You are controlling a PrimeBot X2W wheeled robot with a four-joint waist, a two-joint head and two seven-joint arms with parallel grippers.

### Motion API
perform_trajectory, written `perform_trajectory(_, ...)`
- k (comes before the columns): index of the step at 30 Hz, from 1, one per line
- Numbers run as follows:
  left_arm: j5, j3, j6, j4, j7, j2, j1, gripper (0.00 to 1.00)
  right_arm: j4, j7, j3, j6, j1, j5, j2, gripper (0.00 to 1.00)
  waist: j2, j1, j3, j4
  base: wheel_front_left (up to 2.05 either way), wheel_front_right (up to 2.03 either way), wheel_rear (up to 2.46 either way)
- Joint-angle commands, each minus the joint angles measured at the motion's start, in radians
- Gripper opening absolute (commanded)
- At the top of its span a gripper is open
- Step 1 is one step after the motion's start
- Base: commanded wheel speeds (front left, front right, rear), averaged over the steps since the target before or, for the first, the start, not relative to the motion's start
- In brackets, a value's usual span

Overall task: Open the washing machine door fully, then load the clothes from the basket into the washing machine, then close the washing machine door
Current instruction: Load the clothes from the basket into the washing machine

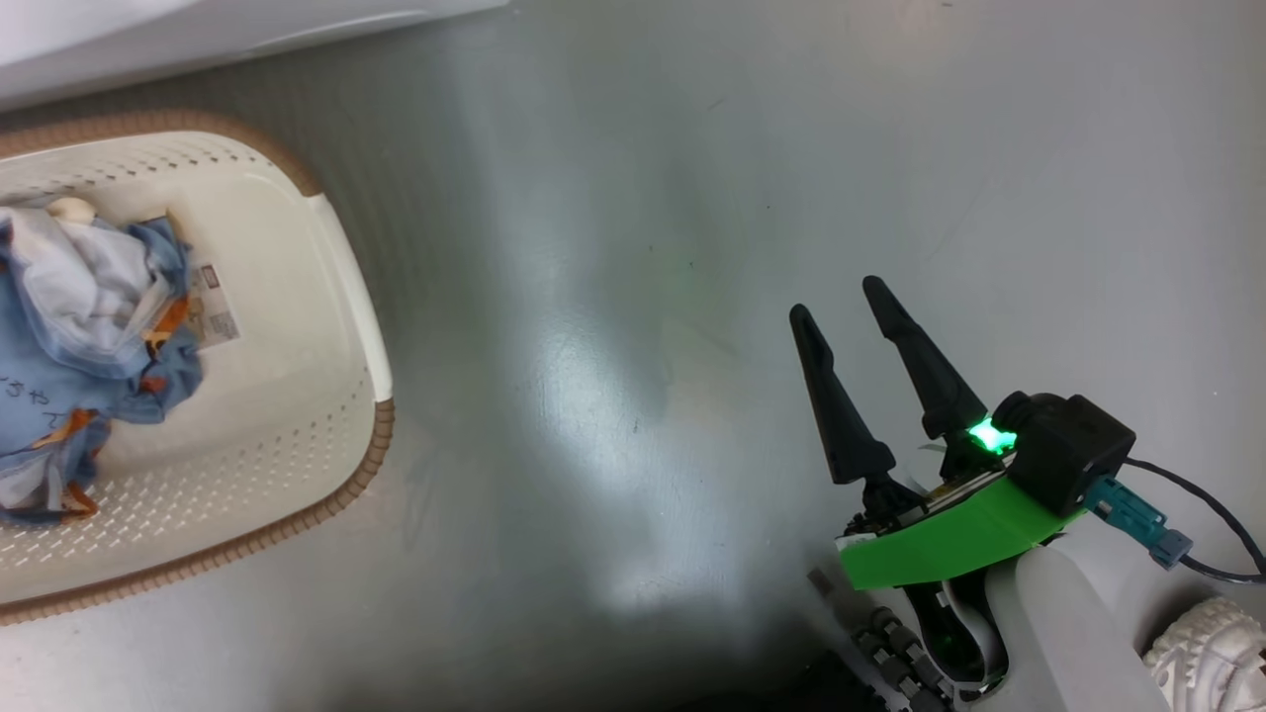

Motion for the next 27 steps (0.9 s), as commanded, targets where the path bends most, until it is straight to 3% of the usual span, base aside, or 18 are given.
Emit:
perform_trajectory(1, -0.016, -0.007, -0.003, 0.006, 0.028, 0.056, -0.030, 0.00, -0.019, -0.005, 0.030, 0.002, 0.044, 0.012, 0.003, 1.00, 0.0000, 0.0000, 0.002, -0.005, 0.00, 0.00, 0.00)
perform_trajectory(8, -0.064, -0.046, -0.003, 0.062, 0.089, 0.060, -0.036, 0.00, -0.016, -0.005, 0.034, 0.002, 0.040, 0.015, 0.003, 1.00, 0.0000, 0.0000, 0.004, -0.006, 0.00, 0.00, 0.00)
perform_trajectory(13, -0.074, -0.060, -0.003, 0.083, 0.046, 0.068, -0.022, 0.00, -0.019, -0.005, 0.028, 0.002, 0.035, 0.013, 0.003, 1.00, 0.0000, 0.0000, -0.002, -0.003, 0.00, 0.00, 0.00)
perform_trajectory(14, -0.072, -0.061, -0.003, 0.086, 0.032, 0.069, -0.024, 0.44, -0.020, -0.005, 0.027, 0.002, 0.033, 0.013, 0.003, 1.00, 0.0000, 0.0000, -0.001, -0.001, 0.00, 0.00, 0.00)
perform_trajectory(15, -0.078, -0.058, -0.003, 0.092, 0.025, 0.065, -0.024, 1.00, -0.020, -0.005, 0.025, 0.002, 0.031, 0.013, 0.003, 1.00, 0.0000, 0.0000, -0.001, 0.000, 0.00, 0.00, 0.00)
perform_trajectory(27, -0.109, -0.072, -0.003, 0.111, -0.066, 0.018, 0.034, 1.00, -0.017, -0.005, -0.009, 0.002, 0.013, 0.001, 0.003, 1.00, 0.0000, 0.0000, -0.046, 0.040, 0.00, 0.00, 0.00)
